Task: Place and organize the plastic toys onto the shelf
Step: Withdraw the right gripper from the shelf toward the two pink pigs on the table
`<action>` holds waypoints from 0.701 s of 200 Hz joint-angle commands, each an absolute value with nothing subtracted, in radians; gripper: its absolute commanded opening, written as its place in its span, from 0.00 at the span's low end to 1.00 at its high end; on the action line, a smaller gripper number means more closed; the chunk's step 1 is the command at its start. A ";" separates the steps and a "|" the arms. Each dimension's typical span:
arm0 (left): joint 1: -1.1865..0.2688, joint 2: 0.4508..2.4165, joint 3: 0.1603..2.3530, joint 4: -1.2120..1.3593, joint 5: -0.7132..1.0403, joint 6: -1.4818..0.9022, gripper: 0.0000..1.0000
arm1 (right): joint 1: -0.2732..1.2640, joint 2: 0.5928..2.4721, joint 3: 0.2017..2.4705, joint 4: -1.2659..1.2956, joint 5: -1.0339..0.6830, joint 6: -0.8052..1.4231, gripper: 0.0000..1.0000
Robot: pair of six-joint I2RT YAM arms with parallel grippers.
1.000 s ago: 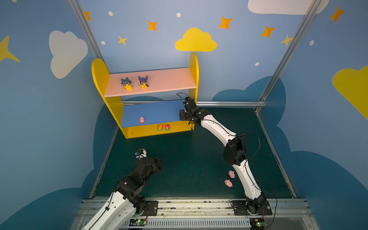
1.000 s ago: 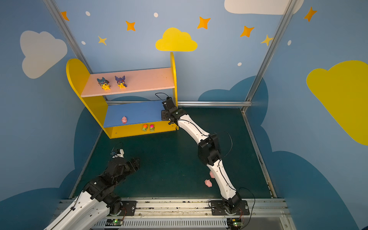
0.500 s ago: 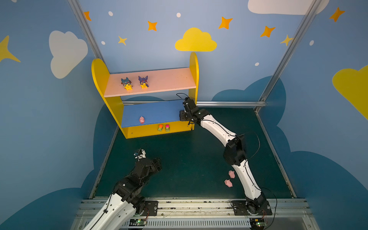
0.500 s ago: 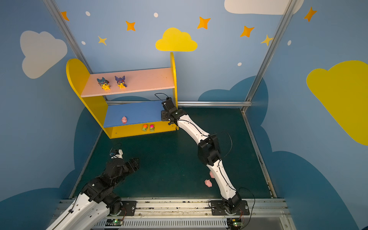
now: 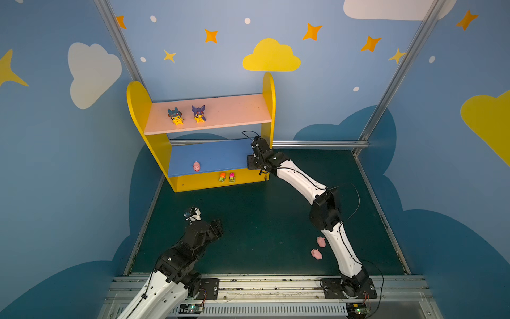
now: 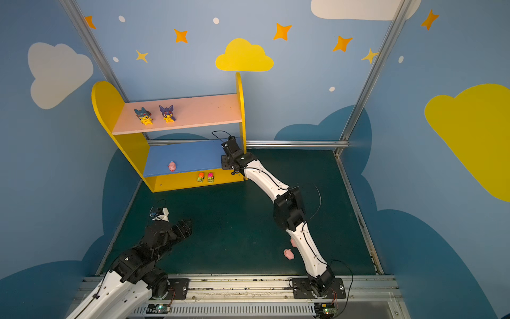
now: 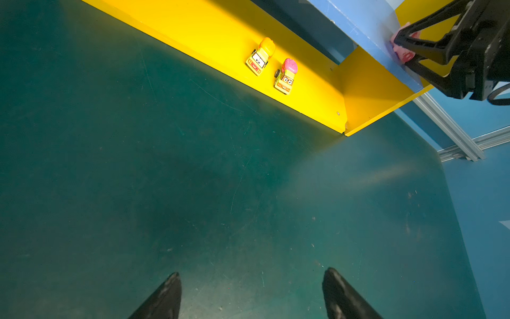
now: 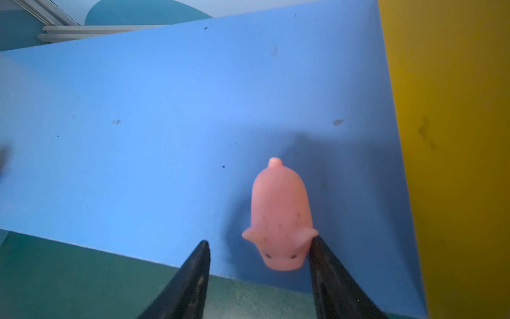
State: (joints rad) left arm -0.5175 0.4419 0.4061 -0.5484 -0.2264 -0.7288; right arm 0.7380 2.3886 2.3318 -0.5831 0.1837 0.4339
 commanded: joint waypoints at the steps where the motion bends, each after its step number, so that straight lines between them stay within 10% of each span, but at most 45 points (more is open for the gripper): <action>1: -0.515 0.447 0.419 -0.567 -0.228 -0.710 0.83 | 0.747 2.297 2.296 -0.641 0.191 0.425 0.63; 140: -0.679 0.679 0.436 -0.378 -0.126 -0.712 0.98 | 0.890 1.280 1.065 -0.944 0.413 0.688 0.73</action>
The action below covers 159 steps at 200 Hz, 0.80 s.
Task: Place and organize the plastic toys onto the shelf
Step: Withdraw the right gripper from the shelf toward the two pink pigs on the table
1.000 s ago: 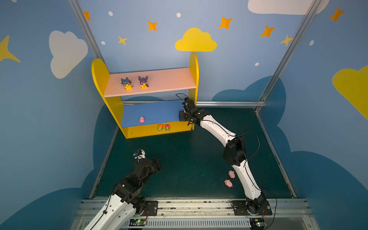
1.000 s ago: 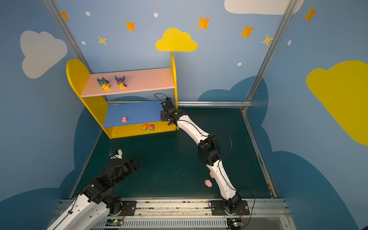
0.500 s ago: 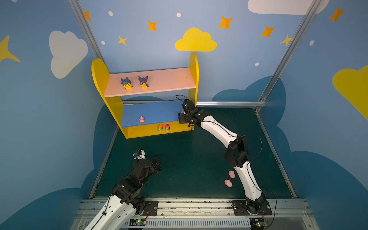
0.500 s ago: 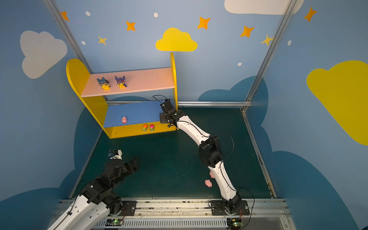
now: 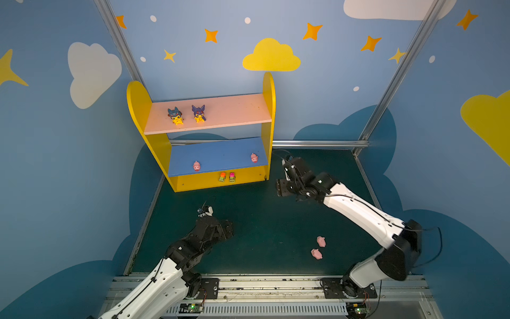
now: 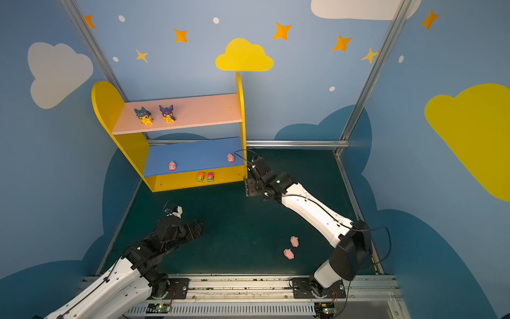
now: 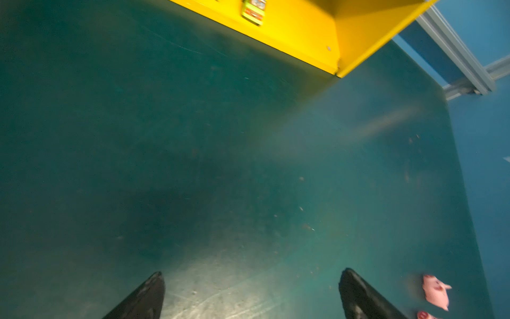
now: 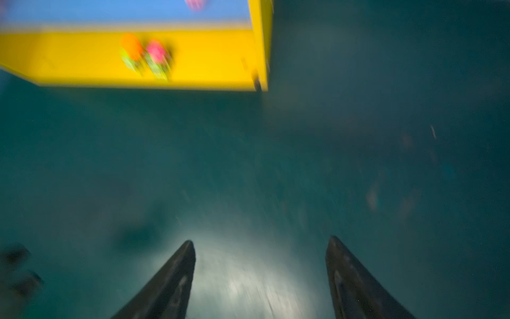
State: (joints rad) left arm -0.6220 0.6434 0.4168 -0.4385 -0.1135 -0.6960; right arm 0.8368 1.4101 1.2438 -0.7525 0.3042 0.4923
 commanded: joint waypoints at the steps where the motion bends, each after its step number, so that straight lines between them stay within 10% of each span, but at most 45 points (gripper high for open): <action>1: -0.682 0.682 0.436 -0.376 -0.127 -0.712 0.98 | 0.891 1.271 1.055 -0.947 0.412 0.692 0.73; 59: -0.876 0.860 0.461 -0.278 -0.200 -0.727 0.98 | 1.023 0.968 0.717 -1.036 0.412 1.067 0.70; 159: -0.923 0.848 0.449 -0.317 -0.239 -0.746 0.99 | 1.068 0.985 0.484 -0.822 0.335 1.152 0.67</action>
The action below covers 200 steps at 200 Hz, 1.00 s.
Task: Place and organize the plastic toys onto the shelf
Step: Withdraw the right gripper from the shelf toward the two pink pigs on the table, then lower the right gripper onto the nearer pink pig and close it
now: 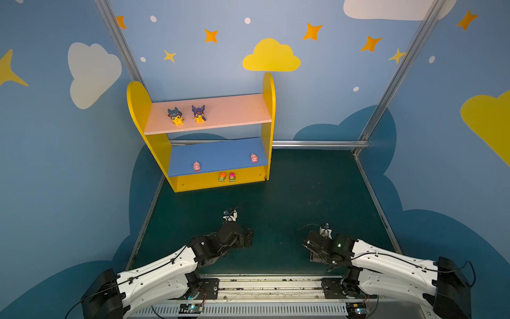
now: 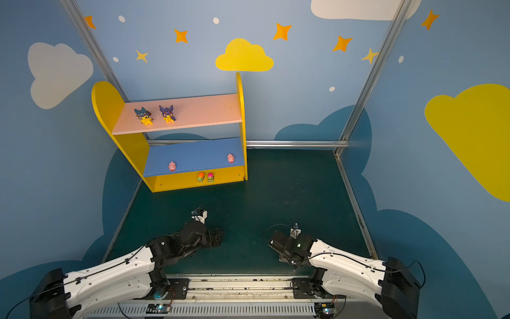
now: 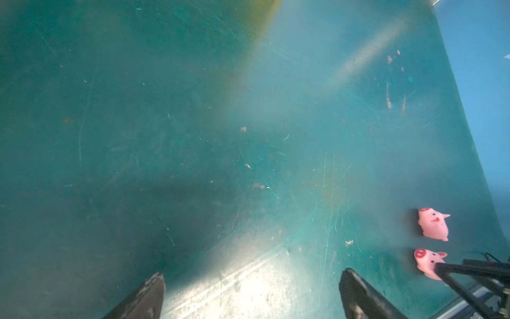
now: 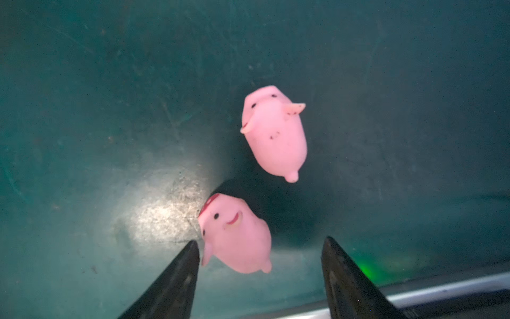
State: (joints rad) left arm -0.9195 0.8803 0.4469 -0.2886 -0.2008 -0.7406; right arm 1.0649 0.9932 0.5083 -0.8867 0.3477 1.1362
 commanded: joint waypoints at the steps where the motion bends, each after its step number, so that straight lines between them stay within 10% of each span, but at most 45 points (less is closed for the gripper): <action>1: -0.923 0.847 0.448 -0.317 -0.239 -0.746 0.99 | 1.068 0.985 0.483 -0.820 0.335 1.152 0.67; 127: -0.921 0.764 0.428 -0.400 -0.291 -0.747 0.99 | 1.022 1.114 0.472 -0.684 0.289 1.078 0.33; 200: -0.921 0.672 0.376 -0.442 -0.332 -0.795 0.99 | 1.030 1.389 0.796 -0.606 0.249 0.646 0.27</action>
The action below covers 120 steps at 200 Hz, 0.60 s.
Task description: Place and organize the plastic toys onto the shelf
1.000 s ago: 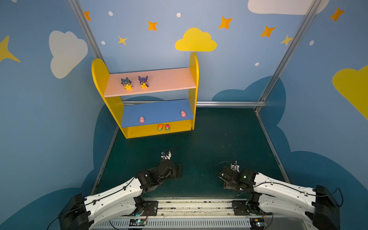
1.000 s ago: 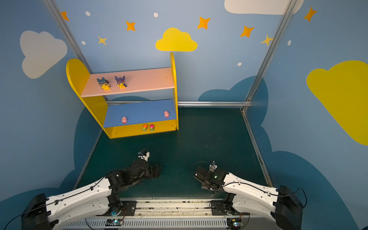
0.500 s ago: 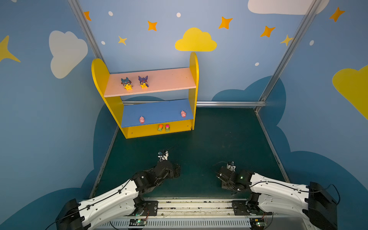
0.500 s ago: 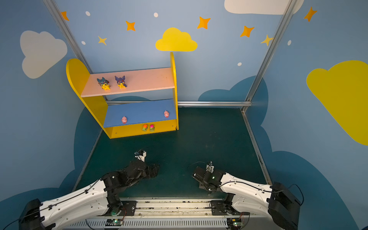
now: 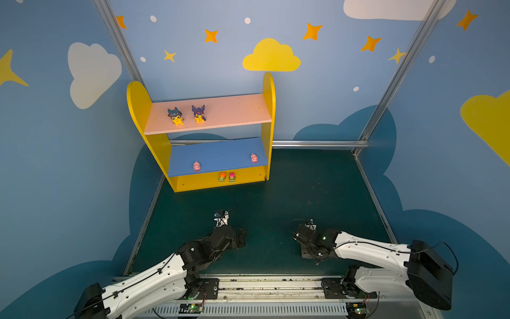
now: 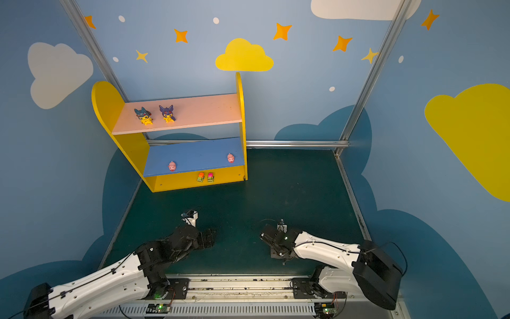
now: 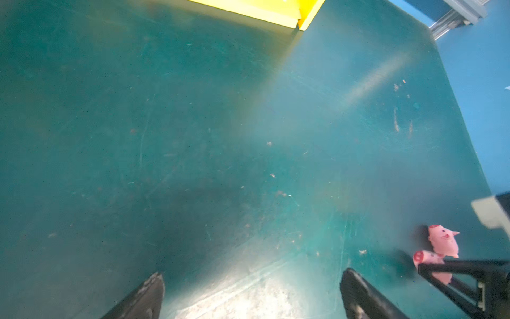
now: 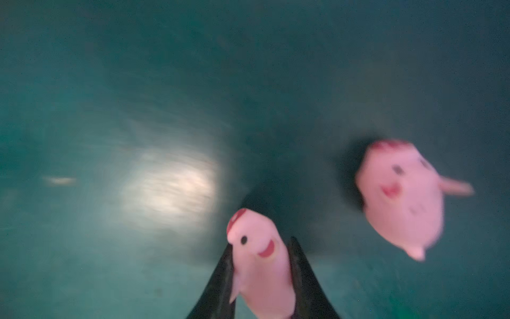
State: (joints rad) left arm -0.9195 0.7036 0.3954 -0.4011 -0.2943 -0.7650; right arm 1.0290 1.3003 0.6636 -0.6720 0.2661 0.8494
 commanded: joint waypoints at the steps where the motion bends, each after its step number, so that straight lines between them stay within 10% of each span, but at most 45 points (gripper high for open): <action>1: -0.921 0.670 0.374 -0.444 -0.332 -0.796 0.99 | 1.031 1.395 0.803 -0.605 0.249 0.641 0.27; 120: -0.917 0.448 0.321 -0.617 -0.425 -0.888 1.00 | 1.006 1.997 1.335 -0.547 0.097 0.291 0.29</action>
State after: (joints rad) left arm -0.9192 0.4591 0.3302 -0.5678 -0.3889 -0.8707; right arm 1.0210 1.9526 1.3025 -0.5480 0.1272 0.3397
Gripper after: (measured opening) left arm 0.999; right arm 0.279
